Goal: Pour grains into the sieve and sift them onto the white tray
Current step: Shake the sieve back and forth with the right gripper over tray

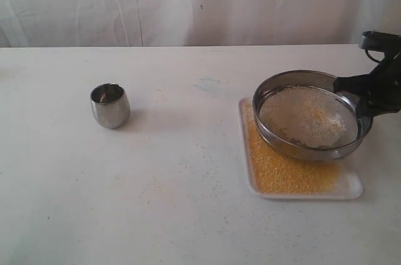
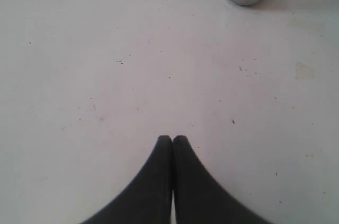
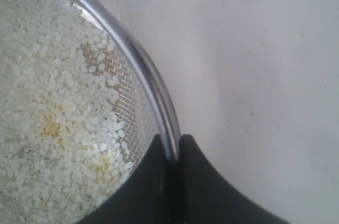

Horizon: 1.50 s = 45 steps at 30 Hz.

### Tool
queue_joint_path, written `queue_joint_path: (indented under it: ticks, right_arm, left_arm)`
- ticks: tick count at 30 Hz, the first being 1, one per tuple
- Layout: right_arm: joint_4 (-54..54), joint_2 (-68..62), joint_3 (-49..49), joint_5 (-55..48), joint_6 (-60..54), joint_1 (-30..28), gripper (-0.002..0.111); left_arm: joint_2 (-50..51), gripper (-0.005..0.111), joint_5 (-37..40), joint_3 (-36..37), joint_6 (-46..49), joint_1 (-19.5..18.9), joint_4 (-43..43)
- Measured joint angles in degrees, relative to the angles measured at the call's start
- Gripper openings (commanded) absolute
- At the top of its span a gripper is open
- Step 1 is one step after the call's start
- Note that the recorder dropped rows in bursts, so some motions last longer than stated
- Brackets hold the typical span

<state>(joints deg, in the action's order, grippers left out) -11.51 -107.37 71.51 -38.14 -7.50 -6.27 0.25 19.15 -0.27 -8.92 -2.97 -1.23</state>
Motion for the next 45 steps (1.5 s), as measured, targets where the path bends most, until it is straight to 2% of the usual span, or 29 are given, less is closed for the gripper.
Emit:
queue_joint_path:
  ticks: [3, 7, 10, 14, 15, 20, 26, 31, 36, 38, 41, 43, 45]
  right_arm:
    - [-0.8, 3.2, -4.0, 2.1, 0.0, 0.4, 0.0]
    - [-1.8, 3.6, -1.1, 1.5, -0.1, 0.6, 0.0]
    - [-1.9, 2.5, 3.8, -8.2, 0.0, 0.3, 0.0]
    - [-1.5, 2.3, 4.8, -19.5, -1.4, 0.1, 0.0]
    - [-1.4, 2.3, 4.8, -19.2, -1.7, 0.1, 0.0]
    - [-1.9, 2.0, 5.5, -5.6, -0.4, 0.1, 0.0]
    - [-2.7, 2.5, 5.2, -17.7, -1.8, 0.1, 0.0]
    - [-2.7, 2.4, 4.9, -7.1, -0.6, 0.2, 0.0]
    - [-3.0, 2.6, 4.0, -16.1, -1.0, 0.0, 0.0]
    - [-2.5, 2.3, 3.3, -14.1, -2.3, 0.6, 0.0]
    - [-2.7, 1.9, 3.3, -5.5, 0.1, 0.7, 0.0]
    - [-3.0, 1.9, 3.7, -5.4, 1.6, 0.7, 0.0]
    - [-3.0, 1.9, 3.4, -10.1, 1.7, 0.5, 0.0]
  left_arm:
    - [0.0, 0.0, 0.0, 0.0, 0.0, 0.0, 0.0]
    - [0.0, 0.0, 0.0, 0.0, 0.0, 0.0, 0.0]
    - [0.0, 0.0, 0.0, 0.0, 0.0, 0.0, 0.0]
    - [0.0, 0.0, 0.0, 0.0, 0.0, 0.0, 0.0]
    - [0.0, 0.0, 0.0, 0.0, 0.0, 0.0, 0.0]
    - [0.0, 0.0, 0.0, 0.0, 0.0, 0.0, 0.0]
    - [0.0, 0.0, 0.0, 0.0, 0.0, 0.0, 0.0]
    - [0.0, 0.0, 0.0, 0.0, 0.0, 0.0, 0.0]
    - [0.0, 0.0, 0.0, 0.0, 0.0, 0.0, 0.0]
    - [0.0, 0.0, 0.0, 0.0, 0.0, 0.0, 0.0]
    - [0.0, 0.0, 0.0, 0.0, 0.0, 0.0, 0.0]
    - [0.0, 0.0, 0.0, 0.0, 0.0, 0.0, 0.0]
    - [0.0, 0.0, 0.0, 0.0, 0.0, 0.0, 0.0]
